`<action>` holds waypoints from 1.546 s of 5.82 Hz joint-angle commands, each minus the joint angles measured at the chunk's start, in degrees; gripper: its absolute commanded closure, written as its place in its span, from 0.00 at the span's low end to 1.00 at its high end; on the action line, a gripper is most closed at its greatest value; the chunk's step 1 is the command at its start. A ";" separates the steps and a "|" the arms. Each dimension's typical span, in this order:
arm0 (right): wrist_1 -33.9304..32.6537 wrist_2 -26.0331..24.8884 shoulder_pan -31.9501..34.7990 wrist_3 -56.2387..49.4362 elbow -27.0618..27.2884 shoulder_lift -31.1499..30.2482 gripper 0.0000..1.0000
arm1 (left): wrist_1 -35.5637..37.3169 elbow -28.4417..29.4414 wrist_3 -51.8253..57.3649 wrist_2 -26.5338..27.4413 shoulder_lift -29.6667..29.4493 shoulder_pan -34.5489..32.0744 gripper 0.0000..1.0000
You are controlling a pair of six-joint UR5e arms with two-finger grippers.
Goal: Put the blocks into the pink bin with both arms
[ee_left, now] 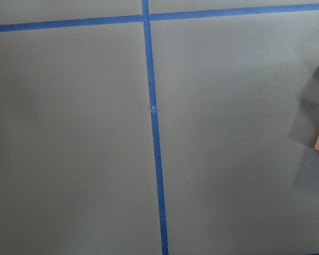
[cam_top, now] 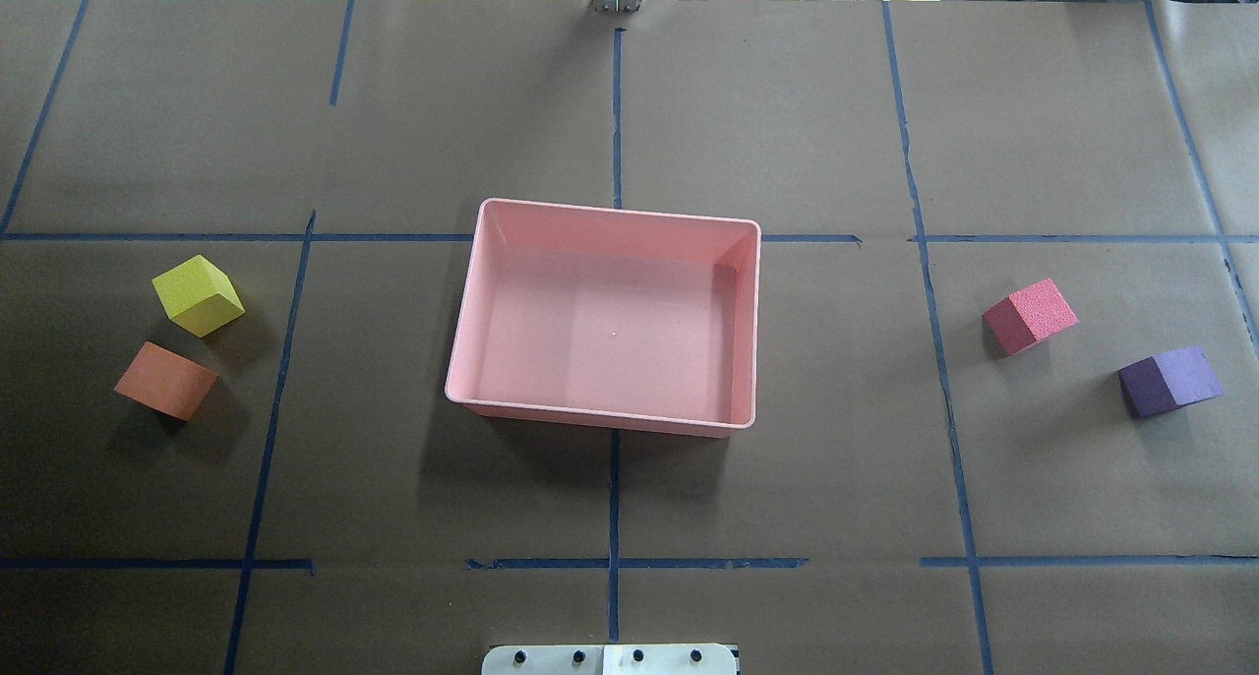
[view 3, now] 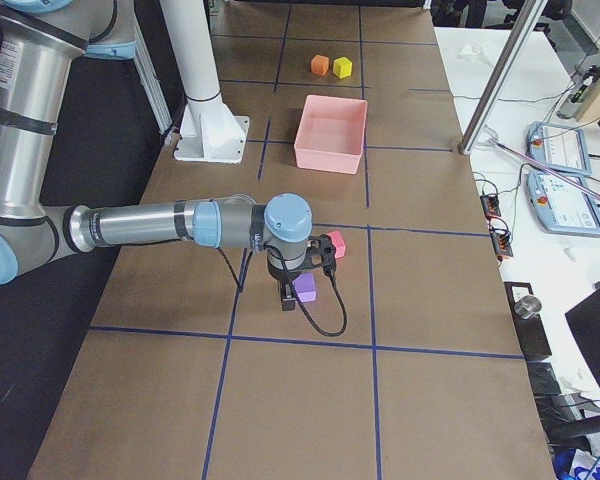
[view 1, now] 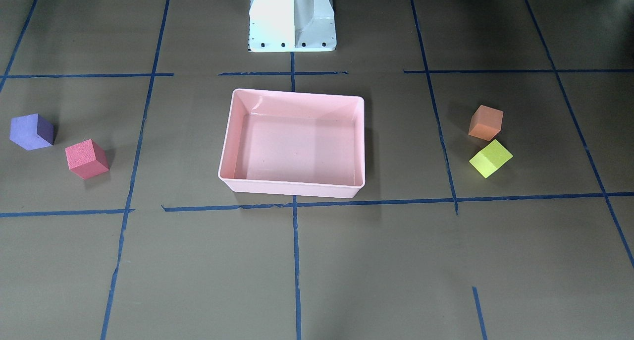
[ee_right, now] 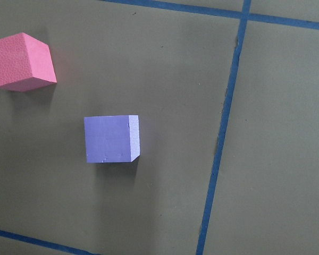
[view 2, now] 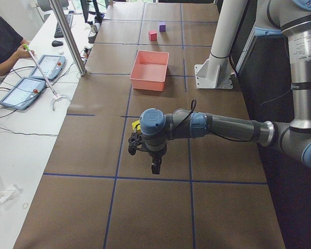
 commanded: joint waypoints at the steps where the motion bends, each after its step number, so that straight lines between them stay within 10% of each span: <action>1: 11.24 -2.32 -9.70 12.91 -1.07 1.89 0.00 | -3.08 0.32 -0.11 0.02 0.31 0.00 0.00; 3: 21.04 -7.61 -17.38 22.83 -5.54 3.64 0.00 | -3.18 0.32 -0.11 0.02 0.31 0.00 0.00; 9: 21.07 -12.87 -23.98 30.51 -12.15 8.76 0.00 | -3.27 -0.21 -0.29 -0.07 0.31 0.00 0.00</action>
